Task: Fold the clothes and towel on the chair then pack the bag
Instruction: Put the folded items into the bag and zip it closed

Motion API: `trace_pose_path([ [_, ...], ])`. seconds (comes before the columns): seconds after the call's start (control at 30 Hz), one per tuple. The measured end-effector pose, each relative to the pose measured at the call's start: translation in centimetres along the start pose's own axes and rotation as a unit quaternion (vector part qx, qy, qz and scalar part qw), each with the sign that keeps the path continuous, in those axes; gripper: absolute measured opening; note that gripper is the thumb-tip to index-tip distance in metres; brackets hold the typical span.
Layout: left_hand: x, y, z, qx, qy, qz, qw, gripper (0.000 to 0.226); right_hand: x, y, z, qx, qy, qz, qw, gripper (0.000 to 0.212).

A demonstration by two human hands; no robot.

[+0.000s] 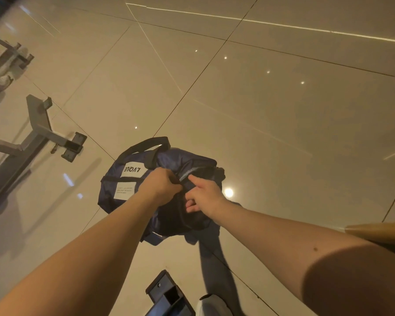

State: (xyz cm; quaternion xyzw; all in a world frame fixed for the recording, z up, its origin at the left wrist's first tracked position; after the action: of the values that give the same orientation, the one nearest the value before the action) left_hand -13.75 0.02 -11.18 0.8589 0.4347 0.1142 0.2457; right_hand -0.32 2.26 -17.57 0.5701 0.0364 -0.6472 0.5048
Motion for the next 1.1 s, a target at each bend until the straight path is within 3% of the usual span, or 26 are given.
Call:
trace_pose_path([
  [0.07, -0.3, 0.2, 0.0, 0.041, -0.015, -0.008, 0.999, 0.020, 0.1, -1.2, -2.1, 0.083, 0.003, -0.016, 0.996, 0.040],
  [0.17, -0.9, 0.7, 0.0, 0.075, -0.001, 0.008, 0.997, 0.022, -0.4, -3.5, -7.6, 0.229, 0.105, -0.040, 0.967, 0.028],
  [0.27, -1.1, 0.6, -0.2, 0.076, 0.019, 0.039, 0.996, 0.013, -0.5, -5.0, -10.2, 0.200, 0.219, 0.014, 0.955, 0.036],
  [0.37, -0.8, 0.4, -0.5, 0.073, 0.034, 0.064, 0.995, 0.013, 0.9, -6.6, -9.8, 0.139, 0.192, 0.043, 0.970, 0.058],
  [0.47, -0.5, 0.6, -0.9, 0.077, 0.042, 0.082, 0.993, 0.012, 1.9, -8.2, -8.7, 0.100, 0.195, 0.033, 0.975, 0.068],
  [0.57, -0.7, 1.0, -1.1, 0.080, 0.055, 0.090, 0.991, 0.012, 1.0, -8.0, -8.7, 0.114, 0.187, 0.022, 0.976, 0.055],
  [0.7, -1.0, 1.4, -0.9, 0.083, 0.064, 0.094, 0.990, 0.011, 1.2, -7.9, -9.6, 0.184, 0.213, 0.028, 0.959, 0.014],
  [1.0, -0.4, 2.0, -0.7, 0.121, 0.095, 0.067, 0.986, 0.014, -0.7, -6.5, -10.3, 0.218, 0.277, -0.046, 0.935, 0.022],
  [1.1, -0.1, 2.3, -0.8, 0.136, 0.101, 0.056, 0.984, 0.015, -1.7, -6.2, -10.3, 0.194, 0.254, -0.091, 0.943, 0.018],
])
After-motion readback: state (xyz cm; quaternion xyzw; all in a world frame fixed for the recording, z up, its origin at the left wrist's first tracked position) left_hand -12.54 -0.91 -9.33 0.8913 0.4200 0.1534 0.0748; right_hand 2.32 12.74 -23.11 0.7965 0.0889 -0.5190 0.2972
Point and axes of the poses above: each hand's wrist, its own y-axis away from the middle knuckle, its own z-axis out of the palm, x = y × z, the point moved 9 cm from there along -y, towards the middle knuckle, and after that the axes turned 10 degrees about -z, right-handed, at the moved point
